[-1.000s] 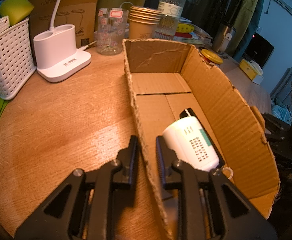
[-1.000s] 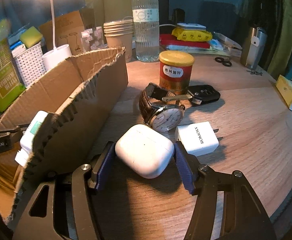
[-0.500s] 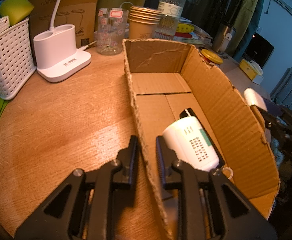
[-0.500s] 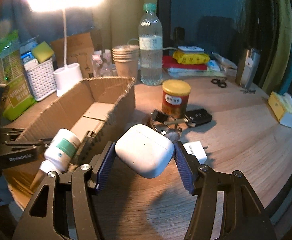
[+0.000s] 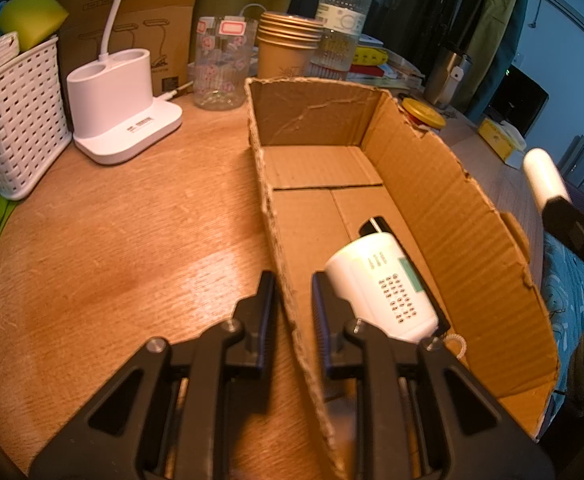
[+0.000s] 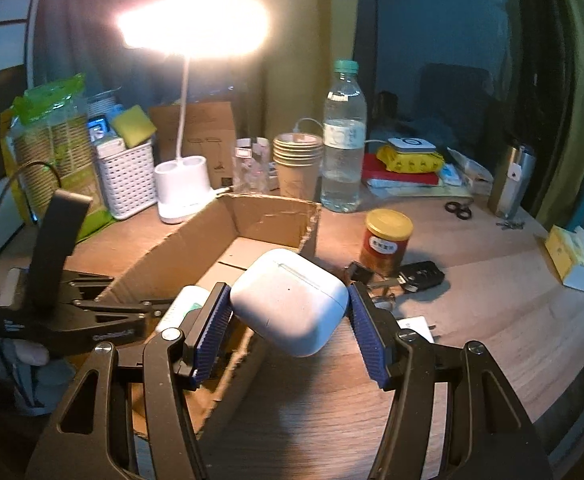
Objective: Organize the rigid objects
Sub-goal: 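Carry the earbud case into the box with the right gripper and release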
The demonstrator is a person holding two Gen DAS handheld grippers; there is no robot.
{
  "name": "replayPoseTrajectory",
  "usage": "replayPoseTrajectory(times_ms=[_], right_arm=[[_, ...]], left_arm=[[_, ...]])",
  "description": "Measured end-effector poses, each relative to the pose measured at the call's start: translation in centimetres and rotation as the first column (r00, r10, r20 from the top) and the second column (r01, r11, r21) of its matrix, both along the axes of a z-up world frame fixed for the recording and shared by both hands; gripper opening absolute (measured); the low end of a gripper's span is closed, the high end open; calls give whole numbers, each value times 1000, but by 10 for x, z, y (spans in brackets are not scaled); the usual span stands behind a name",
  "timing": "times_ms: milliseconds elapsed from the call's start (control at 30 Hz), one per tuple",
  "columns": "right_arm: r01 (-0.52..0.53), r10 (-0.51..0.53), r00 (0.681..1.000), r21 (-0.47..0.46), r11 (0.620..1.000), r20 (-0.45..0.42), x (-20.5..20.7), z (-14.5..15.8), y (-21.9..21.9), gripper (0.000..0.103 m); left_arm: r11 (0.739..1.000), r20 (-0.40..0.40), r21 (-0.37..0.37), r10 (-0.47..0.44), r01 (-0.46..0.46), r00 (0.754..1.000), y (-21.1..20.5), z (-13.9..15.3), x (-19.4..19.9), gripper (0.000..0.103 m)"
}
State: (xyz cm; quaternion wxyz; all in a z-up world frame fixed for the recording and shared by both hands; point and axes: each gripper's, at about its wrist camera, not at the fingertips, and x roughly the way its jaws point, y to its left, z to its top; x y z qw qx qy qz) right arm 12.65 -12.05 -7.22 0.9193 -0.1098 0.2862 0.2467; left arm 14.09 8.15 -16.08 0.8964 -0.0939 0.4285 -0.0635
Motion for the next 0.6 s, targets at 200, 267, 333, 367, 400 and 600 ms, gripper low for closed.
replayPoseTrajectory(times_ms=[200,267,333,367,400,600], right_arm=[[-47,47,999,0,999,-5,-7,0,9,63],[-67,67,998,11,998,-16,-10,0,11,63],[-87,88,996,13,996,-26,-12,-2,13,63],[-95,95,995,12,995,-29,-13,-2,14,63],[-104,105,994,11,994,-34,-14,-3,15,63],[-162,161,986,-15,987,-44,-27,-10,24,63]], left_arm=[[1000,0,0,0,0,1000,0,0,0,20],[1000,0,0,0,0,1000,0,0,0,20],[1000,0,0,0,0,1000,0,0,0,20],[1000,0,0,0,0,1000,0,0,0,20],[1000,0,0,0,0,1000,0,0,0,20],[1000,0,0,0,0,1000,0,0,0,20]])
